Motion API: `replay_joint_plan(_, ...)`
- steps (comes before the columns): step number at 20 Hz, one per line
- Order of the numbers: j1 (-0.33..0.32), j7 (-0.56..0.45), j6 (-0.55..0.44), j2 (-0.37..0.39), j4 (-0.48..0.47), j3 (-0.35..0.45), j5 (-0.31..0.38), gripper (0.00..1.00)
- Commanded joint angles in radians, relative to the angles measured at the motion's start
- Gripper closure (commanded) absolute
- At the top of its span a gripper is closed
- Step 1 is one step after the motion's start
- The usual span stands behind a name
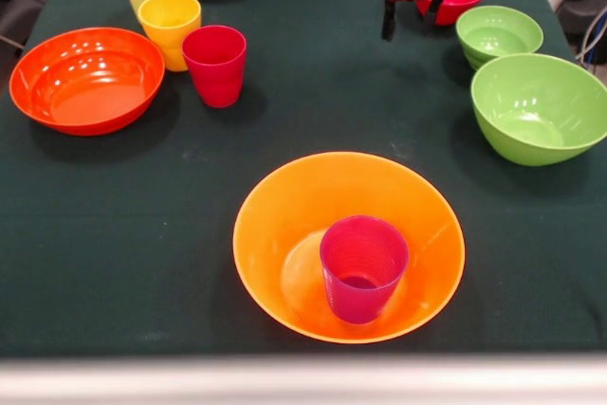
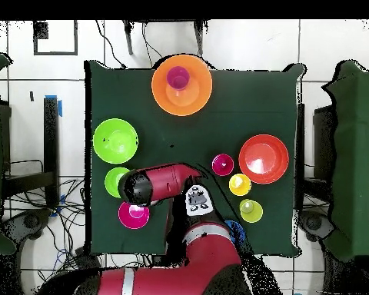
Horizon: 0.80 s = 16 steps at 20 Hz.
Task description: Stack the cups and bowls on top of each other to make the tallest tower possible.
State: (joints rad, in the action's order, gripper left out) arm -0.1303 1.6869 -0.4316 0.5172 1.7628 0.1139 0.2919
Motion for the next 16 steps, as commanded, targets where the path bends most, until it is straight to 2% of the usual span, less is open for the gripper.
replay_joint_plan(1, 0.001, 0.101, -0.107, 0.002, -0.02, 0.016, -0.034, 0.0)
replay_joint_plan(7, 0.011, 0.112, -0.164, 0.086, 0.031, 0.045, -0.077, 0.0)
replay_joint_plan(16, 0.076, 0.163, -0.167, 0.09, 0.017, 0.041, -0.134, 0.0)
